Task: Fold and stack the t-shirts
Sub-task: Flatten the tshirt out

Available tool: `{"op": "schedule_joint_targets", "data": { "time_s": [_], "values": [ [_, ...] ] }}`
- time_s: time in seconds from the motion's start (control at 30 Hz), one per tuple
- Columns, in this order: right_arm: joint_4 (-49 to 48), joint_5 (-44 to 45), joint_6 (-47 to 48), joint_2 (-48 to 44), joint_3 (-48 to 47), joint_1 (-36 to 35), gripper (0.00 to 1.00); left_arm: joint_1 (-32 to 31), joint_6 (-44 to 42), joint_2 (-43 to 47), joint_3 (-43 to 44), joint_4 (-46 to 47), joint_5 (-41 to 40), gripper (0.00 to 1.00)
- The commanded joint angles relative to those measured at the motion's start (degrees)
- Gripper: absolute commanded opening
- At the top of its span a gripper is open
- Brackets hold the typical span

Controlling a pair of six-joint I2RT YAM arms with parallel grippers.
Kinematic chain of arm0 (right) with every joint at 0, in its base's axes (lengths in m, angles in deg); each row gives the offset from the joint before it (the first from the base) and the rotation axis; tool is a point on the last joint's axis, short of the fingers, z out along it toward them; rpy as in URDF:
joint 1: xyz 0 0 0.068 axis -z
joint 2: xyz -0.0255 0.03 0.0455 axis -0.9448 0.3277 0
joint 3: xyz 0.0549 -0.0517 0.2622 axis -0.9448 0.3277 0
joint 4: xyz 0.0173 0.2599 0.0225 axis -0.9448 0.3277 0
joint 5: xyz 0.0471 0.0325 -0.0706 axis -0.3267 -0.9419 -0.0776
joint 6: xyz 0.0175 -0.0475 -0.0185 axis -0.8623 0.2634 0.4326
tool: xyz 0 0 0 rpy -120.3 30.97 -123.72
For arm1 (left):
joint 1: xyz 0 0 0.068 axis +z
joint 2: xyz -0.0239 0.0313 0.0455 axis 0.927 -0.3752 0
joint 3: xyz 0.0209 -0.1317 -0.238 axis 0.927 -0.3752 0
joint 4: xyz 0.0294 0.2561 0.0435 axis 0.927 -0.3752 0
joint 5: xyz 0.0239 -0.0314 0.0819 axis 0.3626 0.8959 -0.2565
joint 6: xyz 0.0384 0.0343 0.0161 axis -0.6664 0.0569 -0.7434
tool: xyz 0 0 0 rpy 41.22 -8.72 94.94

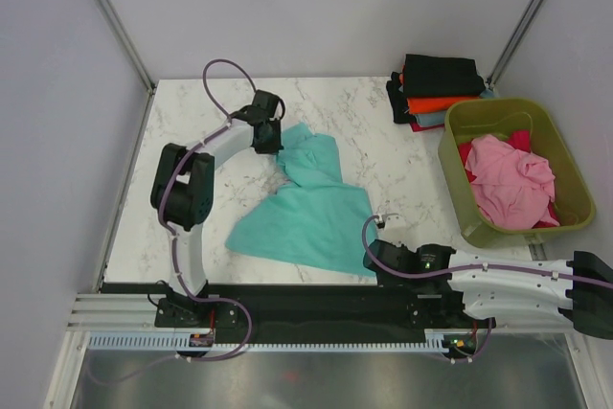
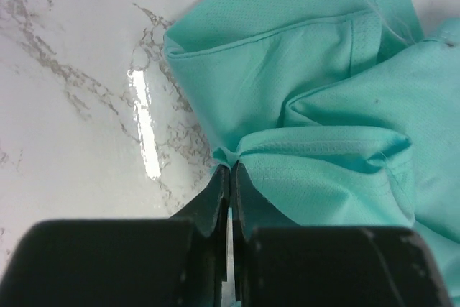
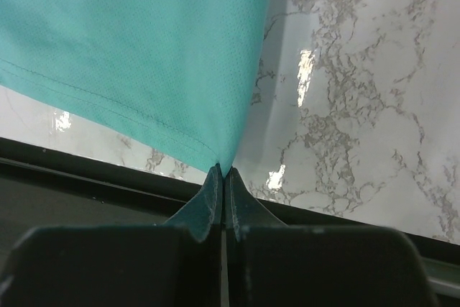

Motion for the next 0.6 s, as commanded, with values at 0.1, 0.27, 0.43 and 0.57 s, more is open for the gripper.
{"op": "schedule_joint_targets", "data": {
  "time_s": [0.1,0.27,0.43,0.57],
  "values": [
    [1.7,4.3,-1.5,0.1,-2.3,0.0,0.00,0.1,-1.2,15.5,2.5,-3.1,-4.4,0.02],
    [4.6,9.7,1.4,-0.2,-10.2,0.9,0.00,1.1,-6.0,32.7,4.6,-8.3,-10.1,0.02],
    [7.2,18.4,9.6,-1.2,-21.5,1.1,0.00,1.6,-10.8,45.2,7.2,-11.3,-15.1,0.02],
    [4.0,29.1,26.5,1.0,-35.2,0.9,0.00,1.6,-13.1,54.2,7.7,-12.0,-15.8,0.02]
  ]
}}
